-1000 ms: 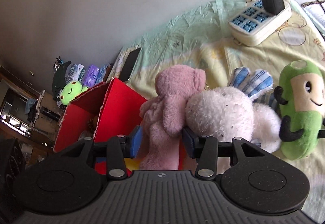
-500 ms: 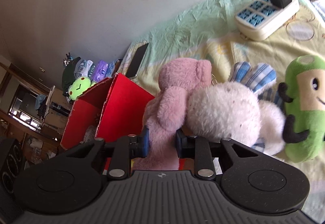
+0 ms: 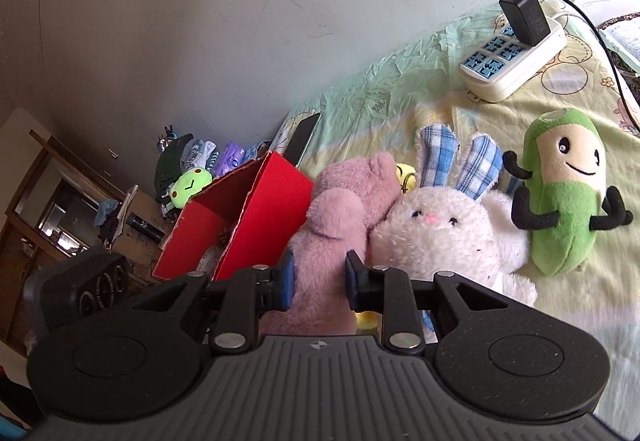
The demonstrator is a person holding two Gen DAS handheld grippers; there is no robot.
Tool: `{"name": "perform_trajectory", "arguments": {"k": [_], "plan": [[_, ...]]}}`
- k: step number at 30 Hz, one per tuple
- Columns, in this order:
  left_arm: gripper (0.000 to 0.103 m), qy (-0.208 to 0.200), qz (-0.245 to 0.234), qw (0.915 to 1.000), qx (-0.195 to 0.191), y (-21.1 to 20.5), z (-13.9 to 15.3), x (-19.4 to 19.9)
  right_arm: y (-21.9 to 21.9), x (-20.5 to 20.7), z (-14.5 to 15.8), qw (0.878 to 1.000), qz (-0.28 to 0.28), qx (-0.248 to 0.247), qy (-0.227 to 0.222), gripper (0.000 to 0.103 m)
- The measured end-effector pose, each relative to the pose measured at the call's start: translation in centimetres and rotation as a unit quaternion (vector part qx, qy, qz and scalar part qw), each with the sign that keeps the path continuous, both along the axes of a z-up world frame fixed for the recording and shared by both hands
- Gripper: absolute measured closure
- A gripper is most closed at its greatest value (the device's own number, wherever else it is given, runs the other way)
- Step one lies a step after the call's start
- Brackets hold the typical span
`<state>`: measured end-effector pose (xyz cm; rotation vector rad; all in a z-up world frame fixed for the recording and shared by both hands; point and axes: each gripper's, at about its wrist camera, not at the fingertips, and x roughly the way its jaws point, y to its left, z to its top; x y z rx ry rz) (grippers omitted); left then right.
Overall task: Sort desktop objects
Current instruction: 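Close the right gripper on the pink teddy bear and lift it, then carry the pink teddy bear with the right gripper into the red box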
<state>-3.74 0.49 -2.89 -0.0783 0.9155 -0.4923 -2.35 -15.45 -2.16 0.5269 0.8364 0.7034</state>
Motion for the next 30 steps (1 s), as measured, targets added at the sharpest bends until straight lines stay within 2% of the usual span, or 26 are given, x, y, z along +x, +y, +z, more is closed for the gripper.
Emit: {"name": "perform_trajectory", "arguments": {"k": [2, 4, 10, 13, 16, 19, 25, 30], "plan": [[0.037, 0.001, 0.005, 0.9999, -0.014, 0.4, 0.0, -0.5, -0.1, -0.6, 0.1, 1.000, -0.002, 0.004, -0.003, 0.076], [0.039, -0.006, 0.007, 0.9998, -0.019, 0.6, 0.3, -1.2, -0.2, -1.0, 0.3, 1.000, -0.006, 0.010, -0.007, 0.076], [0.041, -0.028, 0.005, 0.9995, 0.010, 0.5, 0.8, -3.3, 0.9, -2.2, 0.4, 1.000, 0.014, -0.019, -0.019, 0.075], [0.042, -0.018, 0.004, 0.9996, 0.022, 1.1, 0.2, -4.4, 1.6, -3.0, -0.3, 0.999, 0.030, -0.022, -0.005, 0.075], [0.046, -0.008, 0.005, 0.9990, 0.043, 2.0, -0.6, -6.0, 2.2, -3.7, -1.4, 0.999, 0.048, -0.014, 0.022, 0.075], [0.050, 0.004, 0.015, 0.9987, 0.048, 3.0, -1.1, -6.8, 2.8, -4.0, -1.9, 0.997, 0.065, -0.004, 0.033, 0.075], [0.052, -0.001, 0.051, 0.9971, 0.056, 5.1, 0.3, -8.6, 4.9, -4.9, -1.1, 0.994, 0.104, 0.013, 0.007, 0.075], [0.052, -0.026, 0.075, 0.9959, 0.045, 7.8, 2.6, -10.4, 7.1, -5.6, 1.3, 0.988, 0.146, 0.033, -0.034, 0.075]]}}
